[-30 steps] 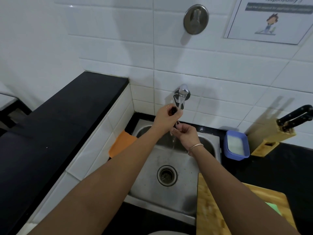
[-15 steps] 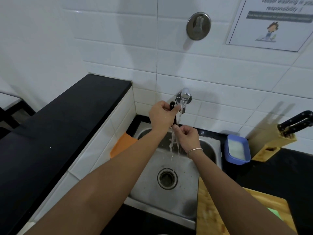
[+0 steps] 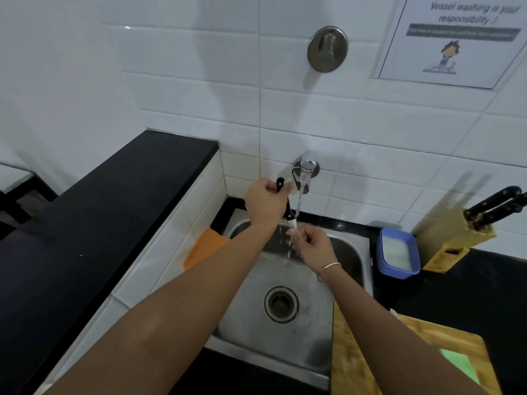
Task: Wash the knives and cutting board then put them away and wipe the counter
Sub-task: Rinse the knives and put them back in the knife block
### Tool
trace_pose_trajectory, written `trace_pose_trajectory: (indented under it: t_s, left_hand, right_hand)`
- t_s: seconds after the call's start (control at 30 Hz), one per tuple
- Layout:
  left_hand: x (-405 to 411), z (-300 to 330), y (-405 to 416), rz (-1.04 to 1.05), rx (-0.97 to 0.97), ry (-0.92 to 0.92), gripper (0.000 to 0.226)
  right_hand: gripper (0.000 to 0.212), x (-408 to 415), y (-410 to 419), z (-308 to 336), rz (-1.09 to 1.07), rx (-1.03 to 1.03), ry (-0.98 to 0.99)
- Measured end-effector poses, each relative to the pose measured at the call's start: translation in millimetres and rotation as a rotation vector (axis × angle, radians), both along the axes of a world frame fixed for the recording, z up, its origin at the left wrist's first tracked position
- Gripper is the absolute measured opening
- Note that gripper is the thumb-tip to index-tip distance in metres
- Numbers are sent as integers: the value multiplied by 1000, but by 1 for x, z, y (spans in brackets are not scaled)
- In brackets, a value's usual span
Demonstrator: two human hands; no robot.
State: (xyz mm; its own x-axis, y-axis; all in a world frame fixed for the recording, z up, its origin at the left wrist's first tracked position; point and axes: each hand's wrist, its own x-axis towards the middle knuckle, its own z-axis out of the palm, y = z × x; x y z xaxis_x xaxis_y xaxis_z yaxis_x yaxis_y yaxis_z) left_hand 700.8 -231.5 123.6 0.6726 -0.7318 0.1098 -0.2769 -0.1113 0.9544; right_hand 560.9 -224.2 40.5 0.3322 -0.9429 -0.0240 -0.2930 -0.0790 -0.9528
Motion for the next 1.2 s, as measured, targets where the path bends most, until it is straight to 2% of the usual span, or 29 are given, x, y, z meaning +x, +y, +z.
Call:
trace_pose_trajectory:
  t_s: [0.03,0.13,0.2,0.23,0.33,0.4,0.5,0.6,0.73,0.8,0.9,1.0,1.07,1.13,1.2]
  left_hand:
    - [0,0,-1,4,2,2,34]
    - [5,1,-4,17,-12,13,34]
    - [10,-1,-8,-28,-33,77,27]
    - [11,-2,-9,-77,-45,135,22]
    - [9,-5,-11,-241,-62,376,12]
    - [7,-3,-8,-339,-62,512,13]
    - [-1,1,-2,-477,-43,606,12]
    - [-11,0,3,-585,-27,613,17]
    - [0,1,11,-902,-16,670,21]
    - [8,1,14,-997,-40,670,22]
    - [10,-2,15,-871,-43,622,21]
    - [6,0,11,-634,-57,549,17]
    - [3,2,7,-511,-75,519,4]
    - [1,0,3,-421,-78,528,8]
    - [1,-6,0,-356,-58,550,11]
  right_hand:
    - [28,0,-1,0,13,-10,4]
    - [34,-4,-4,-2,74,6,15]
    - [18,-7,-7,1,124,61,-2]
    - [7,-9,-9,2,140,107,-36]
    - [25,-11,-11,9,135,264,-152]
    - [23,-10,-12,13,99,315,-190]
    - [12,-5,-11,16,98,240,-187]
    - [29,2,-12,18,33,153,-163]
    - [33,2,-17,13,1,79,-166]
    - [38,1,-21,13,10,44,-140]
    - [41,2,-23,17,10,15,-118]
    - [25,6,-19,16,14,2,-102]
    - [31,6,-13,15,33,-18,-45]
    - [42,3,-8,15,41,-43,-2]
    - [39,1,-9,13,73,-77,41]
